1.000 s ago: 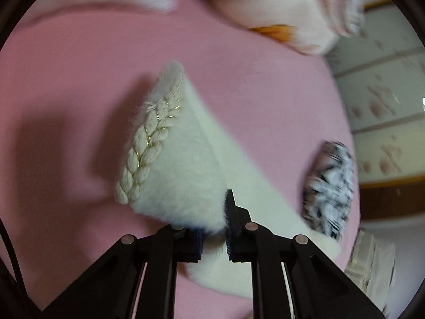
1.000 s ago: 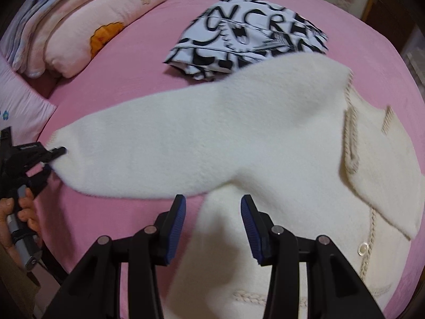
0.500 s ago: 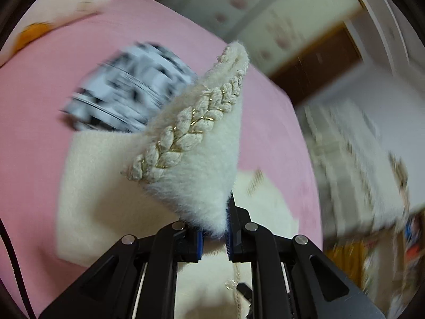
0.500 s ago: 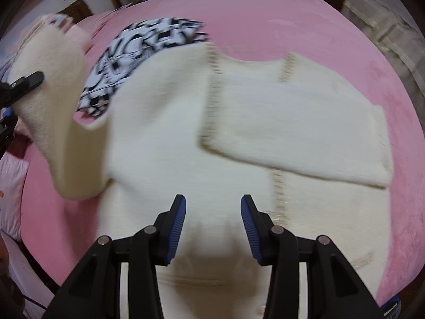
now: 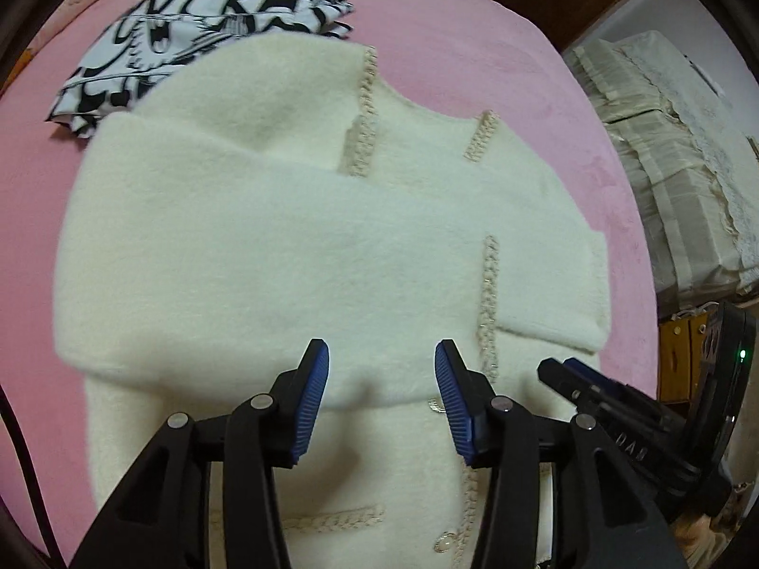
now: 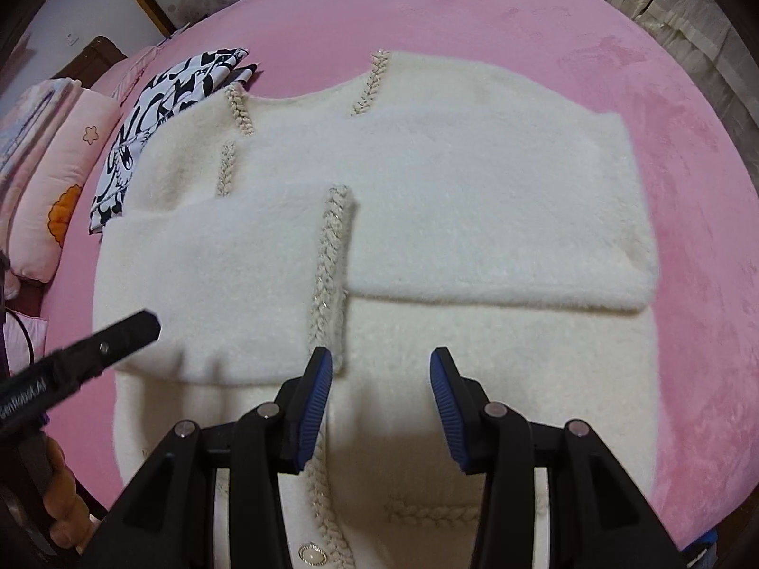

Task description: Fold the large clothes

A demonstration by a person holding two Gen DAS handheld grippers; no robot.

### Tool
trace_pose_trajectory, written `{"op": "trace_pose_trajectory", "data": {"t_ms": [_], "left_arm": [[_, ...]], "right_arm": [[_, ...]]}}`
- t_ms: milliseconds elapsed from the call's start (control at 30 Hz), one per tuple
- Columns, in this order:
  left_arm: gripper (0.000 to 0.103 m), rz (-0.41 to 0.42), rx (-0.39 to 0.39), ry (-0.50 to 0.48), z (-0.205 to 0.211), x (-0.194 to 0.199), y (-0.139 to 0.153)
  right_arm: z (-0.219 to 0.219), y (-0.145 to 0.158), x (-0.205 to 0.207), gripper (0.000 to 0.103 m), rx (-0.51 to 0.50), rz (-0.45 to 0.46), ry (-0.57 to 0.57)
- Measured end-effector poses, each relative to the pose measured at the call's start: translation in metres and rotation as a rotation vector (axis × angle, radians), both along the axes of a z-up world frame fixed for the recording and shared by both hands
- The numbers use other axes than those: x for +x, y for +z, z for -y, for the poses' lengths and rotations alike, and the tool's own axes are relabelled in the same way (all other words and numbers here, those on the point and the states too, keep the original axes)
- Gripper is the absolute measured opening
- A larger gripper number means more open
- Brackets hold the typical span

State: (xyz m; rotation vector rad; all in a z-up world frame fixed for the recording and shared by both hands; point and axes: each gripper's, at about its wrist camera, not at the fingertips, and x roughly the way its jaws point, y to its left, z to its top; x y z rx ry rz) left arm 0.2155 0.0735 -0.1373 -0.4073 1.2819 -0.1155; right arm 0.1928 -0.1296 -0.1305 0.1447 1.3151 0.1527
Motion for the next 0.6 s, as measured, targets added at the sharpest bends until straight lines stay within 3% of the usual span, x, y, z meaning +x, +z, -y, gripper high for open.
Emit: {"op": "trace_pose_trajectory", "data": {"t_ms": [367,500,567,600], "left_arm": [[0.05,-0.069,0.088,0.212,-0.079,-0.03,-0.011],[0.05,-0.085,0.101,0.275,-0.105,-0.036,-0.016],[0.05,-0.086,0.102,0.299,-0.115,-0.037,-0.016],[0.05,-0.084,0.103,0.311,-0.12,-0.037,-0.016]], "right_arm": [[-0.023,-0.049,0.044,0.043,0.108,-0.078,0.08],[-0.039,-0.071,0.053,0.046,0.094,-0.128,0.099],[-0.048,-0.069,0.051,0.036,0.065,-0.114,0.127],[-0.054,-0.063,0.049,0.013,0.063,-0.099,0.163]]}}
